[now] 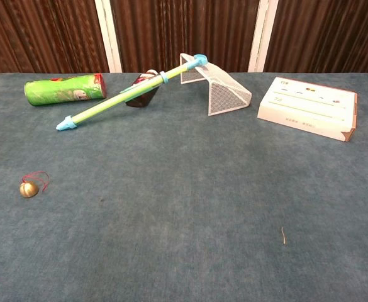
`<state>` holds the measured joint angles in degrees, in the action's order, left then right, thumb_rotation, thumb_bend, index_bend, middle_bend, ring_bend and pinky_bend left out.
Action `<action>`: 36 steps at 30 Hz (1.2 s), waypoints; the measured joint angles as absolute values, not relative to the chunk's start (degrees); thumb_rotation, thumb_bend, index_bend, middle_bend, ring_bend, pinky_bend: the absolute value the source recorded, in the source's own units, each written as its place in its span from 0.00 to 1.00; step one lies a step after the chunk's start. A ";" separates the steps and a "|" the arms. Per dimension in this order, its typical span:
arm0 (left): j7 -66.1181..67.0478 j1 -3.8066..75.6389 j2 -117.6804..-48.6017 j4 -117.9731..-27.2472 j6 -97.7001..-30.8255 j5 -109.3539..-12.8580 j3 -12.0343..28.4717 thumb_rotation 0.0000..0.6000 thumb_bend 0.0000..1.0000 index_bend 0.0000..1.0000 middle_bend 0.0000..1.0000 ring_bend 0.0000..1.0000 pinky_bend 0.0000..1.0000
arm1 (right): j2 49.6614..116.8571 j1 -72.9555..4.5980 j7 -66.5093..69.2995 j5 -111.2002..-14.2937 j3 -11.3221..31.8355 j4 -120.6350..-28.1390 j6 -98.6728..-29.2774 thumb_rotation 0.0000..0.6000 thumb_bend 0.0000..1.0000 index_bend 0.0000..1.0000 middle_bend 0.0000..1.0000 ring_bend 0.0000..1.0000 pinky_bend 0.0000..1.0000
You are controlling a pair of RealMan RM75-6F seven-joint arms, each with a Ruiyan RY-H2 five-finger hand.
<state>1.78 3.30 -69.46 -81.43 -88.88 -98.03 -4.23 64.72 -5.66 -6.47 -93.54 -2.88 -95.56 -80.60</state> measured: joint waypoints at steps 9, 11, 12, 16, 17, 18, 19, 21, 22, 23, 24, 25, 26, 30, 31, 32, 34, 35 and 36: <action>1.41 4.41 -72.10 -81.20 -87.48 -97.83 -3.80 1.00 0.41 0.08 0.09 0.08 0.25 | 64.30 -5.70 -5.14 -94.59 -3.32 -95.66 -80.95 1.00 0.18 0.00 0.00 0.00 0.00; 0.88 5.14 -74.15 -79.89 -87.33 -97.75 -2.96 1.00 0.41 0.15 0.31 0.29 0.55 | 64.49 -5.94 -5.15 -94.58 -3.27 -95.41 -80.44 1.00 0.18 0.00 0.00 0.00 0.00; 0.36 5.77 -75.84 -78.56 -87.17 -97.66 -2.28 1.00 0.41 0.21 0.48 0.46 0.73 | 64.60 -6.08 -5.19 -94.54 -3.25 -95.29 -80.13 1.00 0.18 0.00 0.00 0.00 0.00; -1.94 8.62 -81.87 -73.12 -85.27 -96.52 0.13 1.00 0.41 0.39 0.87 0.83 0.99 | 65.22 -6.70 -5.41 -94.20 -2.98 -95.11 -79.19 1.00 0.18 0.00 0.00 0.00 0.00; -2.41 9.32 -83.12 -71.86 -84.60 -96.16 0.62 1.00 0.41 0.42 0.92 0.88 1.00 | 65.35 -6.73 -5.58 -94.16 -2.94 -95.08 -79.17 1.00 0.18 0.00 0.00 0.00 0.00; -2.79 10.22 -84.70 -70.25 -83.67 -95.66 1.20 1.00 0.41 0.43 0.95 0.90 1.00 | 65.47 -6.77 -5.81 -94.09 -2.92 -95.06 -79.08 1.00 0.18 0.00 0.00 0.00 0.00; -2.90 10.84 -85.79 -69.11 -82.95 -95.29 1.56 1.00 0.41 0.44 0.97 0.92 1.00 | 65.62 -6.84 -6.05 -93.93 -2.90 -95.03 -78.84 1.00 0.18 0.00 0.00 0.00 0.00; -2.82 12.13 -88.15 -66.73 -81.22 -94.31 2.22 1.00 0.41 0.45 0.99 0.96 1.00 | 65.82 -6.96 -6.43 -93.52 -2.84 -94.99 -78.42 1.00 0.18 0.00 0.00 0.00 0.00; -2.65 12.63 -88.97 -65.84 -80.56 -93.94 2.43 1.00 0.41 0.46 1.00 0.97 1.00 | 65.92 -7.03 -6.65 -93.17 -2.78 -94.99 -78.13 1.00 0.18 0.00 0.00 0.00 0.00; -2.37 13.06 -89.65 -65.02 -79.90 -93.59 2.59 1.00 0.41 0.46 1.00 0.99 1.00 | 65.97 -7.09 -6.80 -92.90 -2.74 -95.00 -77.89 1.00 0.18 0.00 0.00 0.00 0.00; -1.67 13.72 -90.61 -63.77 -78.81 -93.02 2.77 1.00 0.41 0.46 1.00 1.00 1.00 | 66.01 -7.15 -6.94 -92.65 -2.71 -95.03 -77.66 1.00 0.18 0.00 0.00 0.00 0.00; -1.33 13.94 -90.94 -63.30 -78.48 -92.85 2.82 1.00 0.41 0.47 1.00 1.00 1.00 | 66.03 -7.23 -7.09 -92.38 -2.65 -95.08 -77.46 1.00 0.18 0.00 0.00 0.00 0.00; -0.71 14.33 -91.62 -62.40 -78.00 -92.55 2.90 1.00 0.41 0.47 1.00 1.00 1.00 | 66.05 -7.26 -7.16 -92.25 -2.60 -95.10 -77.42 1.00 0.18 0.00 0.00 0.00 0.00; -0.32 15.40 -93.86 -59.99 -76.77 -91.67 2.96 1.00 0.41 0.47 1.00 1.00 1.00 | 66.08 -7.23 -7.34 -91.87 -2.46 -95.13 -77.49 1.00 0.18 0.00 0.00 0.00 0.00; -0.55 15.59 -94.19 -59.59 -76.58 -91.54 2.94 1.00 0.41 0.47 1.00 1.00 1.00 | 66.09 -7.21 -7.44 -91.81 -2.46 -95.13 -77.51 1.00 0.18 0.00 0.00 0.00 0.00; -0.72 15.76 -94.50 -59.20 -76.46 -91.41 2.93 1.00 0.41 0.47 1.00 1.00 1.00 | 66.10 -7.21 -7.51 -91.76 -2.47 -95.14 -77.48 1.00 0.18 0.00 0.00 0.00 0.00; -0.98 16.22 -95.31 -58.09 -75.96 -90.99 2.93 1.00 0.41 0.47 1.00 1.00 1.00 | 66.11 -7.24 -7.62 -91.65 -2.49 -95.18 -77.38 1.00 0.18 0.00 0.00 0.00 0.00; -1.04 16.33 -95.51 -57.85 -75.81 -90.86 2.93 1.00 0.41 0.48 1.00 1.00 1.00 | 66.12 -7.24 -7.66 -91.61 -2.49 -95.20 -77.38 1.00 0.18 0.00 0.00 0.00 0.00; -1.17 16.55 -95.95 -57.28 -75.48 -90.49 2.94 1.00 0.41 0.48 1.00 1.00 1.00 | 66.12 -7.24 -7.67 -91.60 -2.49 -95.23 -77.38 1.00 0.18 0.00 0.00 0.00 0.00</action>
<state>-1.17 16.55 -95.95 -57.28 -75.48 -90.49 2.94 66.12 -7.24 -7.67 -91.60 -2.49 -95.23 -77.38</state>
